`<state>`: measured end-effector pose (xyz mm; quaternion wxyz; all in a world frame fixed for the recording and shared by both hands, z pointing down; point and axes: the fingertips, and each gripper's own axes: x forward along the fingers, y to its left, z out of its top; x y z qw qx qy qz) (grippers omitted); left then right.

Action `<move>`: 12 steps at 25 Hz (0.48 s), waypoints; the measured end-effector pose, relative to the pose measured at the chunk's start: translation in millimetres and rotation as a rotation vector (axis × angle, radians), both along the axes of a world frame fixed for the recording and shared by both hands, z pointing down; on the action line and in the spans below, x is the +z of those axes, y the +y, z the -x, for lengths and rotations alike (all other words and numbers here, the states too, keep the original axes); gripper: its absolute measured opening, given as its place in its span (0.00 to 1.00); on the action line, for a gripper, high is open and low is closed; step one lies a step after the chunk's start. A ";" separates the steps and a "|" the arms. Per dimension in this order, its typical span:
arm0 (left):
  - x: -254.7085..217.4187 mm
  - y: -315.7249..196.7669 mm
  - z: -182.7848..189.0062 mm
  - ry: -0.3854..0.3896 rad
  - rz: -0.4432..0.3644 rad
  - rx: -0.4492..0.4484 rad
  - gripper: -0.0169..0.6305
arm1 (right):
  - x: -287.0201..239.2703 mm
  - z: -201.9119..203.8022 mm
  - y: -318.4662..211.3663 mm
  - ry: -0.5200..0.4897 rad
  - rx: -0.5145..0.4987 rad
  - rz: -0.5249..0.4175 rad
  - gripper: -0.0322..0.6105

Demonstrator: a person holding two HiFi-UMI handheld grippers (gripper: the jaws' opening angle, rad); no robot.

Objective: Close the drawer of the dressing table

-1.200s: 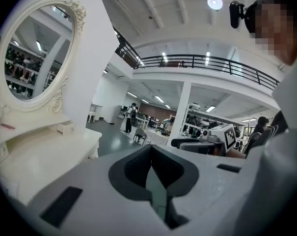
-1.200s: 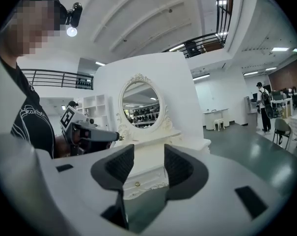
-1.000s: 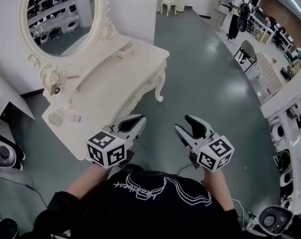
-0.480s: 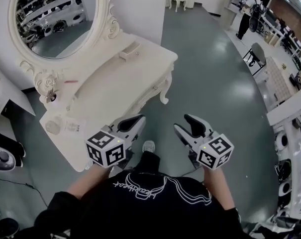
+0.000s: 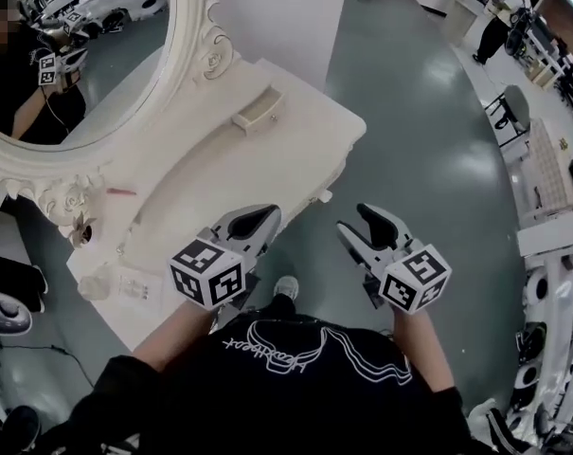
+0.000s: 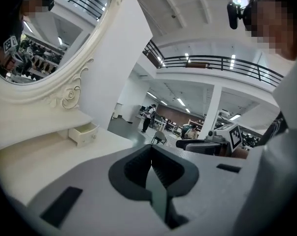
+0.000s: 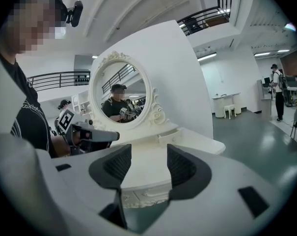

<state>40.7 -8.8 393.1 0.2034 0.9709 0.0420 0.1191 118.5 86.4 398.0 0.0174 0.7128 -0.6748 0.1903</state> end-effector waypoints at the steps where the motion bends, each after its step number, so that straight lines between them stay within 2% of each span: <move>1: 5.6 -14.0 -8.7 -0.010 0.004 -0.014 0.03 | 2.2 -10.0 -13.5 -0.002 -0.005 0.008 0.39; 5: 23.7 -59.7 -33.2 -0.031 0.054 -0.067 0.03 | 18.0 -40.6 -60.4 0.027 -0.035 0.057 0.39; 12: 47.6 -96.5 -53.5 -0.077 0.048 -0.127 0.03 | 39.7 -63.9 -114.4 0.043 -0.098 0.102 0.39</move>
